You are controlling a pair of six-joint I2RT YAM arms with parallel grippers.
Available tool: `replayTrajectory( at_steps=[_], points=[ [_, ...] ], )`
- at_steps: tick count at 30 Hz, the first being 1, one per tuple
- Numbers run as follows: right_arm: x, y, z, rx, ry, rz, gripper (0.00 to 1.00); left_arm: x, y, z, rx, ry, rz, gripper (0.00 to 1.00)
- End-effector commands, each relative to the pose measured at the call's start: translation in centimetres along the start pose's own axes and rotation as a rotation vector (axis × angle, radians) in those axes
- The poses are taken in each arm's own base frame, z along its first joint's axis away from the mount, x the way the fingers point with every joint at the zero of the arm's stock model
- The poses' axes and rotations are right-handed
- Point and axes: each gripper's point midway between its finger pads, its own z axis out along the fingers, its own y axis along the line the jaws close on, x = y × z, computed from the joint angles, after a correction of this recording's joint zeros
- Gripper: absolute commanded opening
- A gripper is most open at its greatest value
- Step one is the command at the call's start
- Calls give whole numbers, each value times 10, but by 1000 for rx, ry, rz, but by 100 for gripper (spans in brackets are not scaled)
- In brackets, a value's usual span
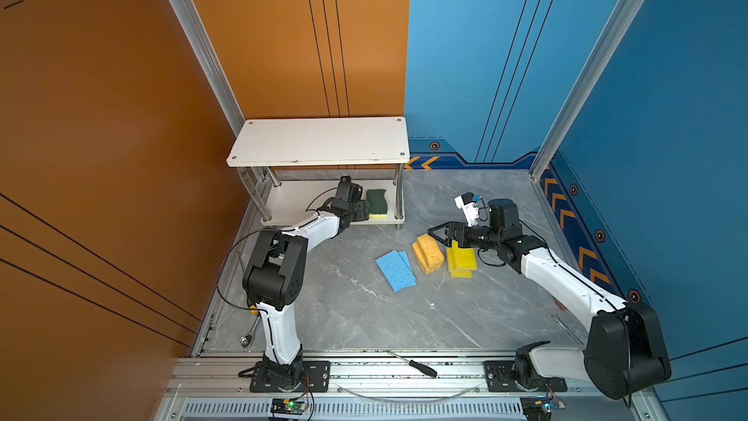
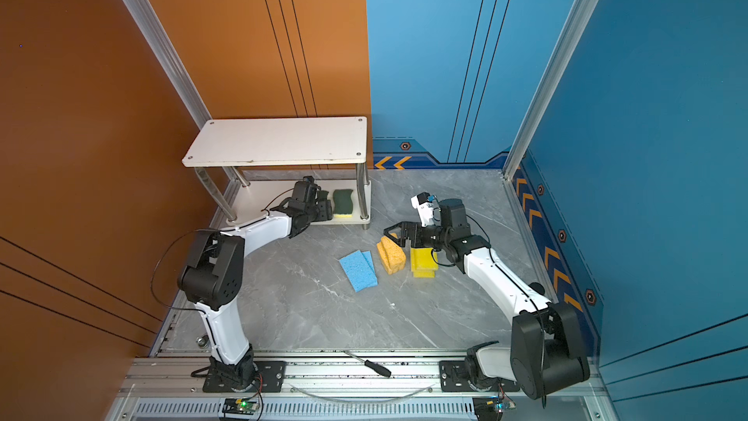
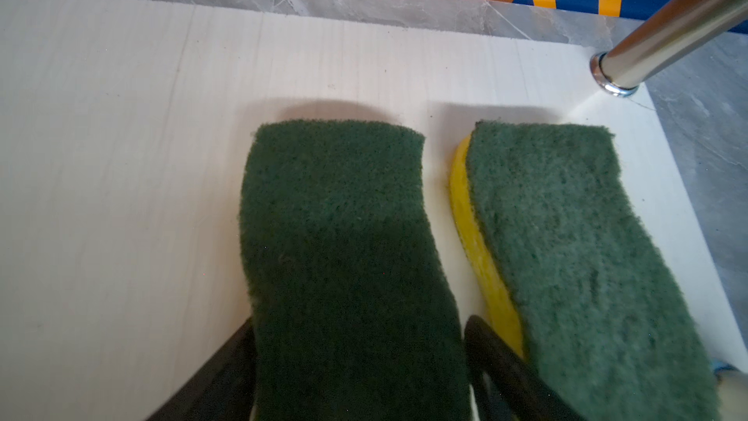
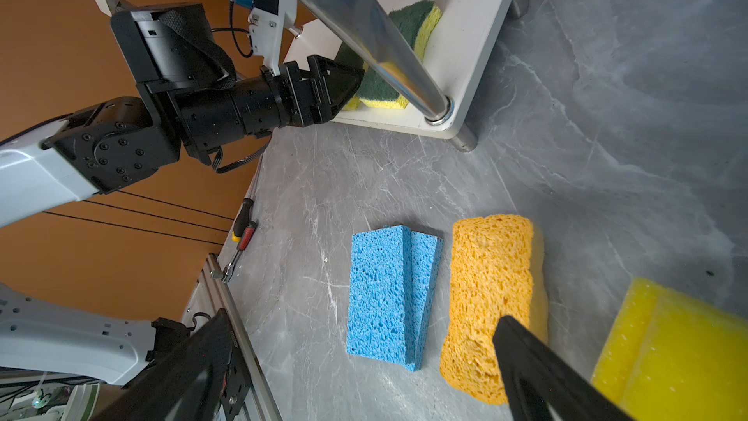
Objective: Place and organize the cleaning sponges onto the shelf
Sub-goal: 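Lower the sponge beside the first one and open the left gripper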
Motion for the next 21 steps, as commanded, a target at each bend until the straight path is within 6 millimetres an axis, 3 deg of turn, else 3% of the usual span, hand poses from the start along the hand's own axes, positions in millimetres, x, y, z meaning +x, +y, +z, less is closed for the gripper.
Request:
replayTrajectory(
  at_steps=[1, 16, 17, 21],
  points=[
    [-8, 6, -6, -1, -16, -30, 100, -2, 0, -11, 8, 4, -10, 81],
    [-9, 9, -4, -6, -15, -31, 100, -7, 0, -28, 0, -19, 11, 85],
    [-9, 9, -4, -6, -14, -31, 100, -7, -2, -29, 3, -18, 11, 90],
    [-9, 12, -5, -10, -13, -35, 100, -7, -3, -36, 7, -19, 13, 91]
  ],
)
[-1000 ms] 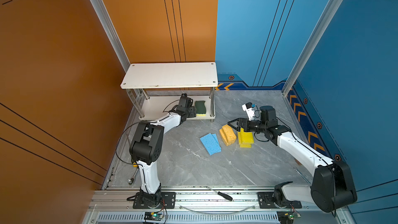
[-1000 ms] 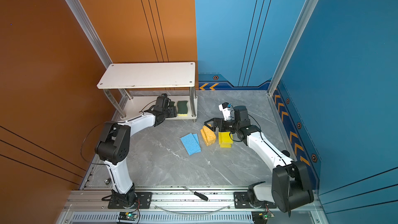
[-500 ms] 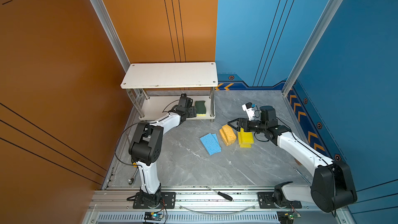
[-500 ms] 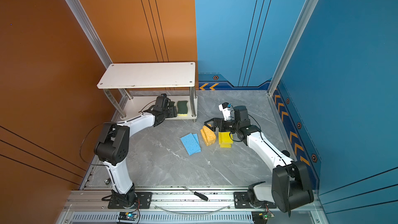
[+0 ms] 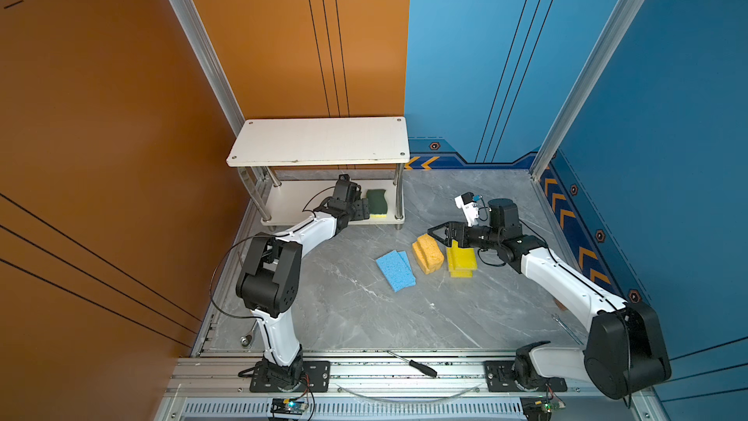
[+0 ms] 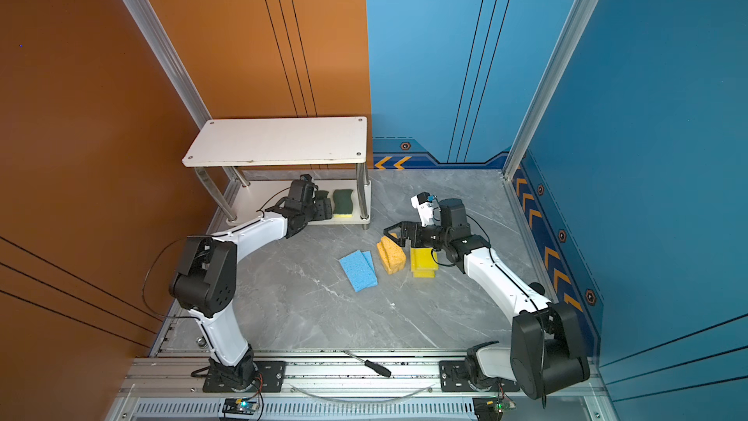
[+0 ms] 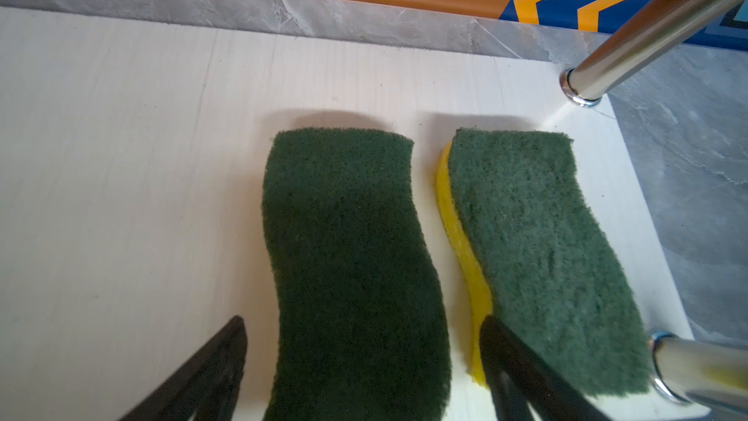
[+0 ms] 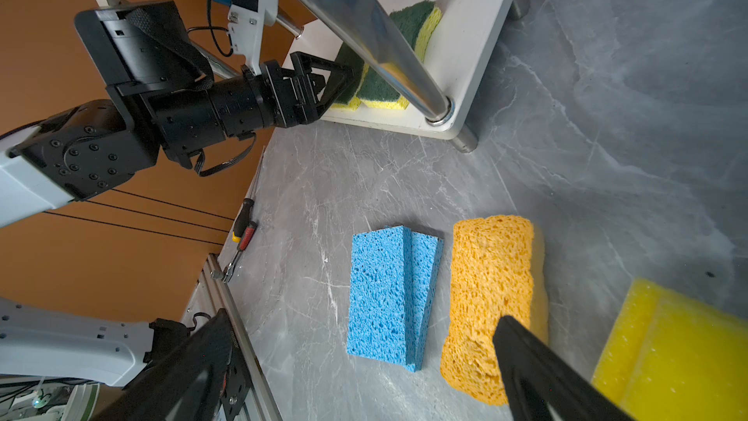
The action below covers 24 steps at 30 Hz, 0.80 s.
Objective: Place and organize the cleaning sponges onto the shelf
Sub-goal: 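Lower the sponge beside the first one and open the left gripper, then withdraw the left gripper toward the blue sponges while the right gripper hovers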
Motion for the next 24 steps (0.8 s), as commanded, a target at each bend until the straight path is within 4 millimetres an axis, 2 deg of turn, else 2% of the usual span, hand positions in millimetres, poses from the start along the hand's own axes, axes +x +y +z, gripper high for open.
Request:
replayTrajectory(
  at_steps=[1, 18, 24],
  points=[
    [-8, 11, -5, -6, -12, -33, 100, -1, -1, -17, -4, -2, 13, 91],
    [1, 11, 1, 24, 30, -62, 100, 8, -1, -38, -17, 7, 28, 96],
    [16, 2, 3, 152, 70, -149, 100, 16, -4, -52, -14, 1, 19, 98]
  ],
)
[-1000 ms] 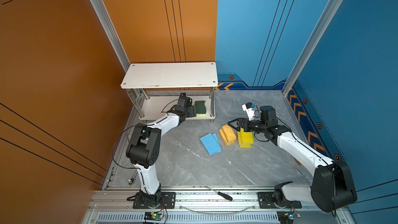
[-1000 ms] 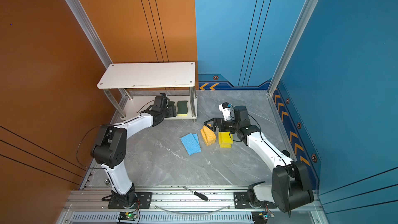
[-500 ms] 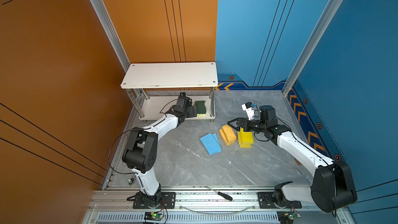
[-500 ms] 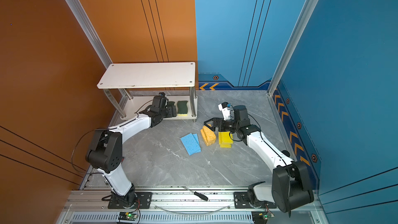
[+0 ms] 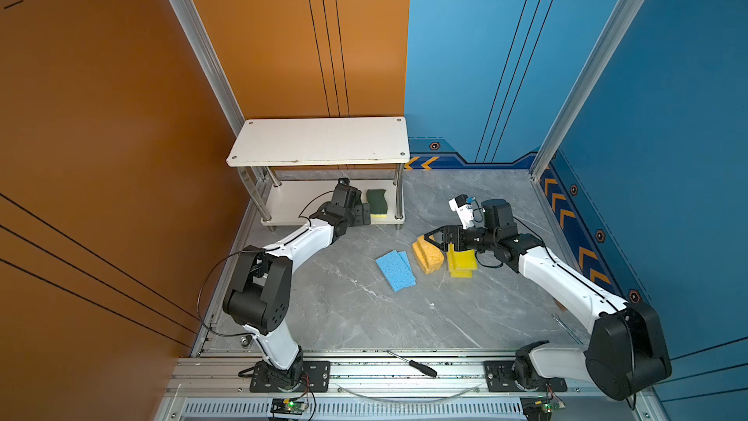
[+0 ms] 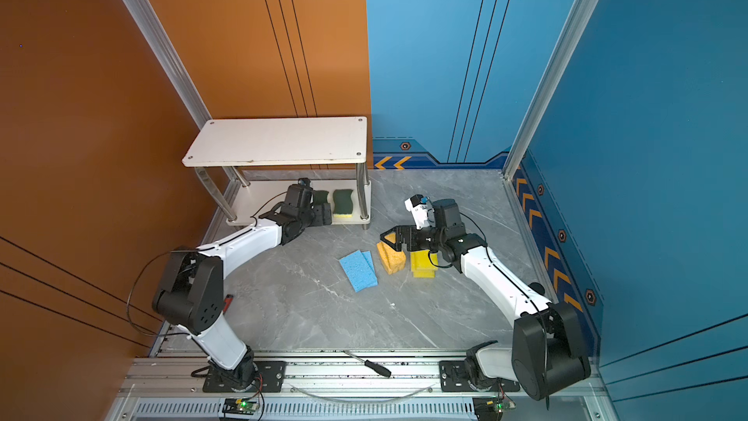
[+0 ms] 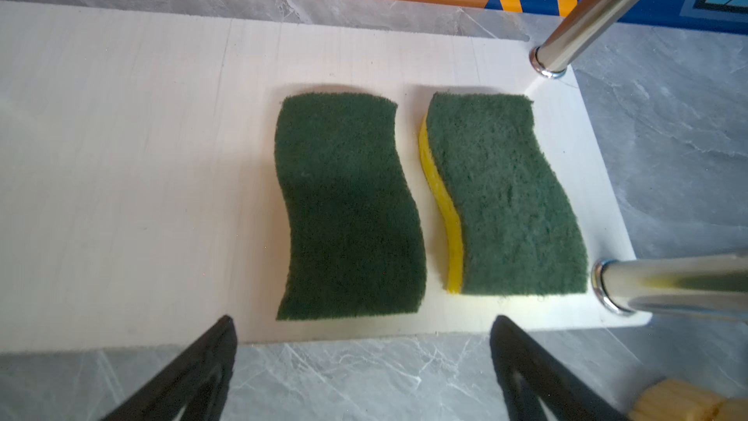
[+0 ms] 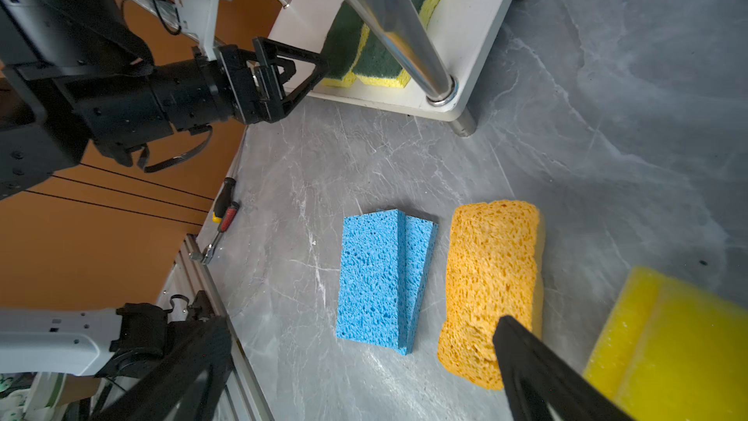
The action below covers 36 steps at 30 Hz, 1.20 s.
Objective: Place and organize the cleaning sponges onto the shelf
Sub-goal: 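Withdraw the left gripper toward the blue sponges while the right gripper hovers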
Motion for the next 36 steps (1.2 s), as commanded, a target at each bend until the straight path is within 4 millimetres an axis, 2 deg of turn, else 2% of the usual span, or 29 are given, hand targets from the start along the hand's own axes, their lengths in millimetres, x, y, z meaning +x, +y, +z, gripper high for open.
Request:
replayTrajectory(
  at_steps=[1, 7, 11, 15, 21, 26, 36],
  points=[
    [4, -4, -3, 113, 6, -85, 100, 6, 0, -17, -10, -2, -16, 98],
    [13, -8, 6, 208, -13, -142, 100, 20, -16, -39, 21, -14, -18, 98],
    [24, -12, 15, 347, -21, -227, 100, 43, -28, -52, 30, -6, 1, 98],
    [41, 7, 27, 329, -11, -301, 100, 62, -36, -61, 39, 5, 5, 98],
    [69, 46, 38, 138, 70, -308, 100, 87, -16, -70, 2, 22, -54, 98],
    [84, 66, 43, 38, 113, -310, 100, 100, -2, -76, -9, 41, -73, 98],
    [113, 56, 78, 46, 245, -258, 100, 108, 11, -82, -12, 46, -104, 98]
  ],
)
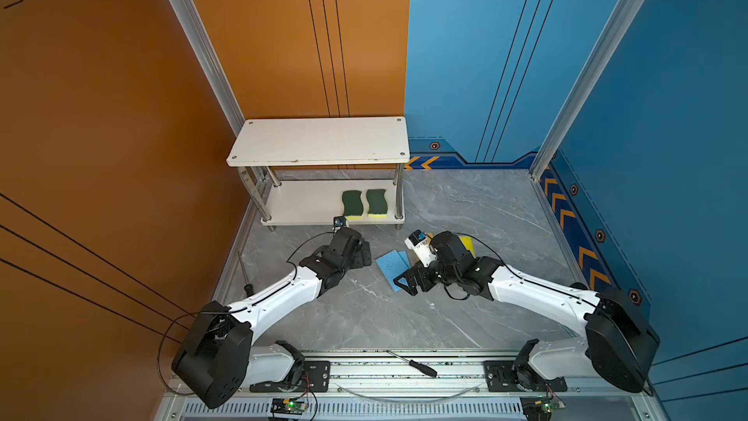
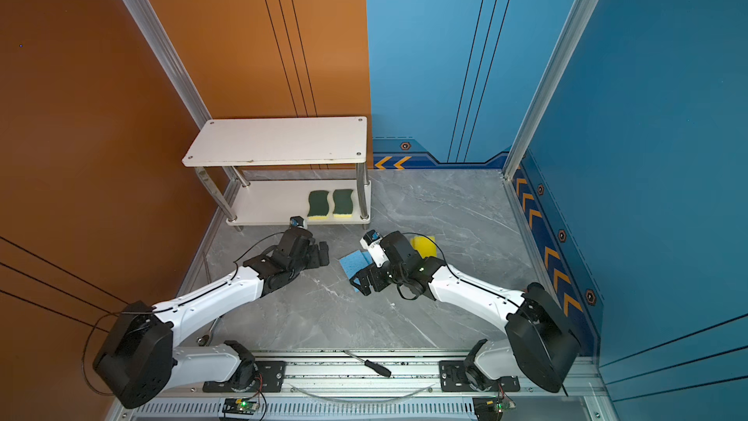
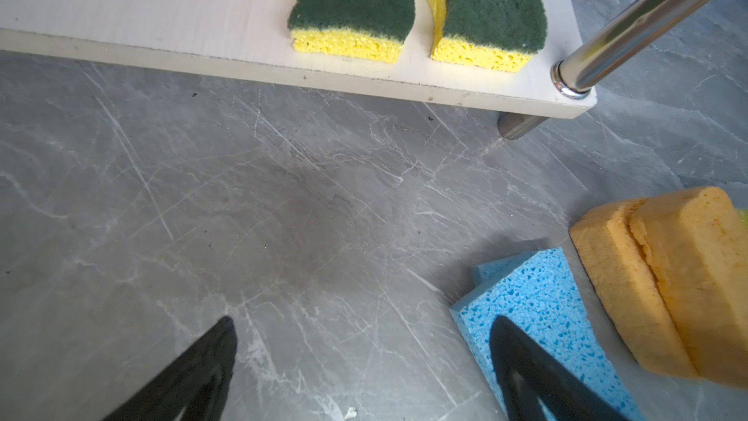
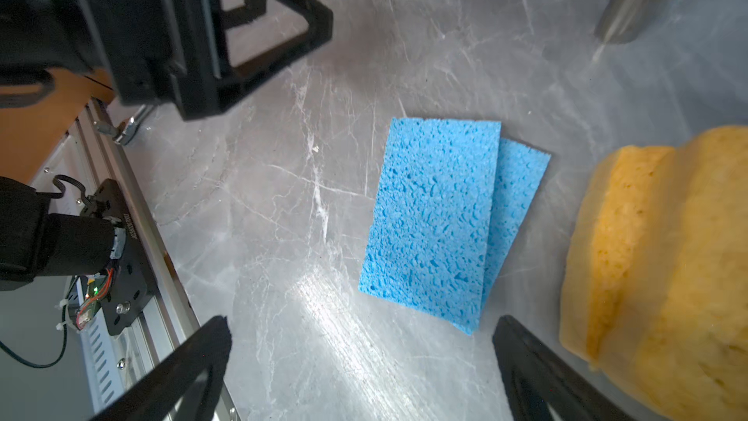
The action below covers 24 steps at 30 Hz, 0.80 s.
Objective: Place and organize the cleaning sponges onto the shelf
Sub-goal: 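Withdraw the left gripper toward the blue sponges while the right gripper hovers, then lower the left gripper onto the top blue sponge and close on it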
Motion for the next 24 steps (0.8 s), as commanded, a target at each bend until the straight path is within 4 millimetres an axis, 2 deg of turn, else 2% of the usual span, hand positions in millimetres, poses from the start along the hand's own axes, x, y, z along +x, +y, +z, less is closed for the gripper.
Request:
replayTrajectory(
  at_steps=[1, 8, 10, 24],
  points=[
    [2, 4, 14, -18, 36, 18, 100, 5, 11, -2, -22, 11, -19, 98],
    [14, -5, 33, 10, 114, 33, 99, 8, 17, -4, -23, 15, -32, 98],
    [18, -9, 36, 33, 137, 33, 100, 15, 23, -4, -42, 43, -28, 98],
    [26, -27, 46, 119, 195, 37, 100, 25, 30, 0, -46, 61, -45, 98]
  ],
)
